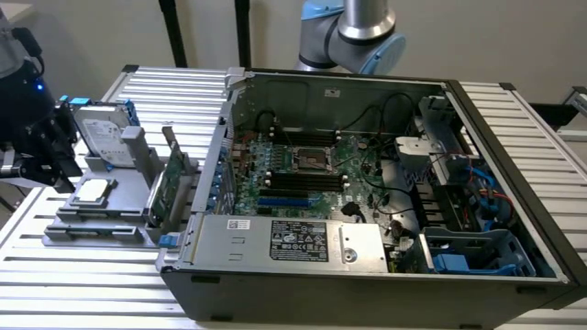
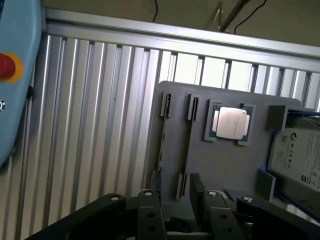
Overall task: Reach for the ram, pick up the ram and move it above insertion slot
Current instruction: 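Pick up the ram and move it above insertion slot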
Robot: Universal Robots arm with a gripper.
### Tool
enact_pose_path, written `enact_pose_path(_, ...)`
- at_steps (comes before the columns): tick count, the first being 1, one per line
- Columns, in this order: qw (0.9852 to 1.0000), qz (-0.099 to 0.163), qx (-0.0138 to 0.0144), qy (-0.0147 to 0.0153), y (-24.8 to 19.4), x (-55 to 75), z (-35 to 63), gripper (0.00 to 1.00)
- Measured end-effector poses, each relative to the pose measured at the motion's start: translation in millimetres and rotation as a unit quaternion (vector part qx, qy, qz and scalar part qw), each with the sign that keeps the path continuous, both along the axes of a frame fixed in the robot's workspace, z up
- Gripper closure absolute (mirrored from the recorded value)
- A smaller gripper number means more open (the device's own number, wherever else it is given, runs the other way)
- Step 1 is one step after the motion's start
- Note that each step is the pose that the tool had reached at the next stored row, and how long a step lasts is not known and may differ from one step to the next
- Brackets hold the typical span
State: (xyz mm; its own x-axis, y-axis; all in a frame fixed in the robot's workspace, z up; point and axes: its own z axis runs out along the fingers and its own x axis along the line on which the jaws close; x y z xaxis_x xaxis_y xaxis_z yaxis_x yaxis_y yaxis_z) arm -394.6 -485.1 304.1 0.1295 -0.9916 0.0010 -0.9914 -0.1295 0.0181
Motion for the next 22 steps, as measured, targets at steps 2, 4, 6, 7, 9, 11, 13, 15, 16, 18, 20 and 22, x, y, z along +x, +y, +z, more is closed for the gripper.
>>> enact_pose_path(2, 1.0000, 0.000, -0.0001, 0.0000, -0.2, -0.1, -3.7, 0.64)
enact_pose_path(4, 1.0000, 0.000, 0.0000, 0.0001, -0.6, -0.1, -7.3, 0.64)
enact_pose_path(6, 1.0000, 0.000, 0.0000, 0.0000, -1.2, -0.1, -10.9, 0.64)
enact_pose_path(7, 1.0000, 0.000, 0.0000, 0.0001, -1.5, -0.1, -12.6, 0.64)
enact_pose_path(9, 1.0000, -0.001, 0.0000, 0.0000, -2.3, -0.1, -16.4, 0.64)
enact_pose_path(11, 1.0000, -0.001, -0.0001, 0.0001, -3.8, -0.1, -19.9, 0.64)
enact_pose_path(13, 1.0000, -0.001, 0.0000, 0.0001, -5.6, -0.3, -23.7, 0.64)
enact_pose_path(15, 1.0000, -0.001, 0.0000, 0.0000, -7.6, -0.3, -27.4, 0.64)
enact_pose_path(16, 1.0000, -0.001, -0.0001, 0.0001, -8.7, -0.4, -29.1, 0.64)
enact_pose_path(18, 1.0000, -0.001, 0.0000, 0.0000, -11.0, -0.6, -32.8, 0.64)
enact_pose_path(20, 1.0000, -0.003, 0.0000, 0.0000, -13.3, -0.8, -36.4, 0.64)
enact_pose_path(22, 1.0000, -0.006, 0.0000, 0.0000, -15.0, -1.0, -40.1, 0.64)
